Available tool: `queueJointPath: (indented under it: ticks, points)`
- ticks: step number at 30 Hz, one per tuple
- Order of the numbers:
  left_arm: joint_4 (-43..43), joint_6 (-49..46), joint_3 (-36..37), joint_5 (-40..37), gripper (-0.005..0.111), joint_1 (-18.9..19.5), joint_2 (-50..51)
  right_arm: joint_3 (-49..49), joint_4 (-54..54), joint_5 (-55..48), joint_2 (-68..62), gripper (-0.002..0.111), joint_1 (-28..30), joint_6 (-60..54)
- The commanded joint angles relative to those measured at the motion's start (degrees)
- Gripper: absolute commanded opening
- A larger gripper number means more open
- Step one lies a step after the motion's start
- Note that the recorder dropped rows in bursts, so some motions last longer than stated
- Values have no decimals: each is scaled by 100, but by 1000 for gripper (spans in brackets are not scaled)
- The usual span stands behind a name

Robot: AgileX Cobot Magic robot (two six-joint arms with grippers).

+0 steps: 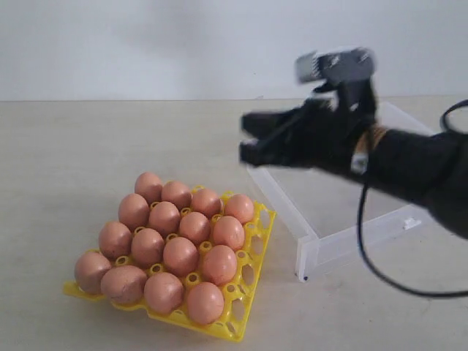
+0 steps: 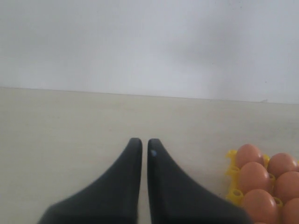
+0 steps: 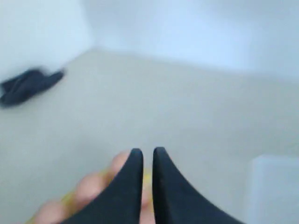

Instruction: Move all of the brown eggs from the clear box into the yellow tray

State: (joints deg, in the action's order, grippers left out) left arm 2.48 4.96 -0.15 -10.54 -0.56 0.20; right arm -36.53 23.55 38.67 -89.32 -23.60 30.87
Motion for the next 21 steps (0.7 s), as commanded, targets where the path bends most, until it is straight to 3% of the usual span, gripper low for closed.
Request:
queueJointPath:
  ticks: [1,3,4,7,14,21]
  points:
    - [-5,-3,15,26,4,32,-20,-18,-3104,-416,1276,1,1158,-3403]
    - [-5,-3,15,26,4,32,-20,-18,-4207,-1826,2261,1,1529,-4284]
    - [-5,-3,15,26,4,32,-20,-18,-4318,-3370,3010,1,1681,-4600]
    - [-5,-3,15,26,4,32,-20,-18,-4318,-5147,3895,1,1725,-4981]
    - [-5,-3,15,26,4,32,-20,-18,-4138,-6454,5313,1,1725,-5188]
    - [-5,-3,15,26,4,32,-20,-18,-3949,-6550,6143,1,1725,-5179]
